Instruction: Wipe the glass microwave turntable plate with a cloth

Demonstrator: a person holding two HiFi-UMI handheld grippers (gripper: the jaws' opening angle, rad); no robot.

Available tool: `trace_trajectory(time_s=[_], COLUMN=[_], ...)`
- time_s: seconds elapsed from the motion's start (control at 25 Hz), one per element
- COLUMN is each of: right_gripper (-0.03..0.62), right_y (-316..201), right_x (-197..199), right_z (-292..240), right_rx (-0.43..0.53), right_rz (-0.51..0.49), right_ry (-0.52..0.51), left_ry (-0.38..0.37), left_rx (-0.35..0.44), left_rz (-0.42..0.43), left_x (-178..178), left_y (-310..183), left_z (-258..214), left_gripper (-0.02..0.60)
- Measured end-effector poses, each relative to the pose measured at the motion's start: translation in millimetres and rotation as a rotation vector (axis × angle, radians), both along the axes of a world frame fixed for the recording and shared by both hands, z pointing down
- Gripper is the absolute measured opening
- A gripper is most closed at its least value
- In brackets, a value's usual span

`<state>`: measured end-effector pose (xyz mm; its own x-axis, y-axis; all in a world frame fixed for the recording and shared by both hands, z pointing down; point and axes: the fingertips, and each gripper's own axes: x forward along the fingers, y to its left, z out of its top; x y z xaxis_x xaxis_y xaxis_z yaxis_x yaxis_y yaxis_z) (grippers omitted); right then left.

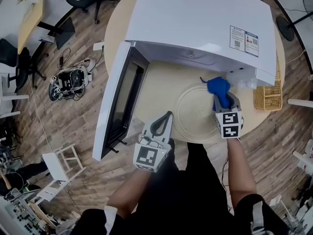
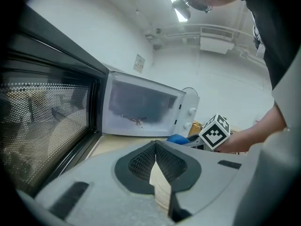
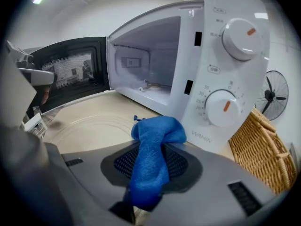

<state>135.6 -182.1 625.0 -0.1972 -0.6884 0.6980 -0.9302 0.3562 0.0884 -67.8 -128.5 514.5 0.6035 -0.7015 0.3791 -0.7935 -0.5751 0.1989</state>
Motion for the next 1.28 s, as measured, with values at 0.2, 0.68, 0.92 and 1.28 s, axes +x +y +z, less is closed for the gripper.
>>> trace_trajectory(time_s=[0.2,0.68,0.92,1.28], right_gripper=[0.107,0.103,0.103,0.103], right_y=[6.2,61.5,81.0,78.6], right_x=[-20.9,-146.3,-174.3,-169.1], right_z=[-17.2,-36.9,-9.9,-2.7], right_rx=[0.071,0.026,-0.070,-0.075], right_rz=[-0.039,-0.291,-0.389,-0.353], right_ry=[-0.029,-0.222,-0.167,-0.155], left_ry=[-0.017,-0.069,-0.072,-0.070], left_rx=[0.007,0.011,0.010,0.008], left_rz=[0.032,-0.036,-0.065,-0.064], left_x=[0.1,-31.5,-44.0,-44.7], left_y=[6.6,8.5,13.2,14.6], left_z=[3.0,3.2,2.8,1.6], left_gripper=[0.006,0.006,0.006,0.006])
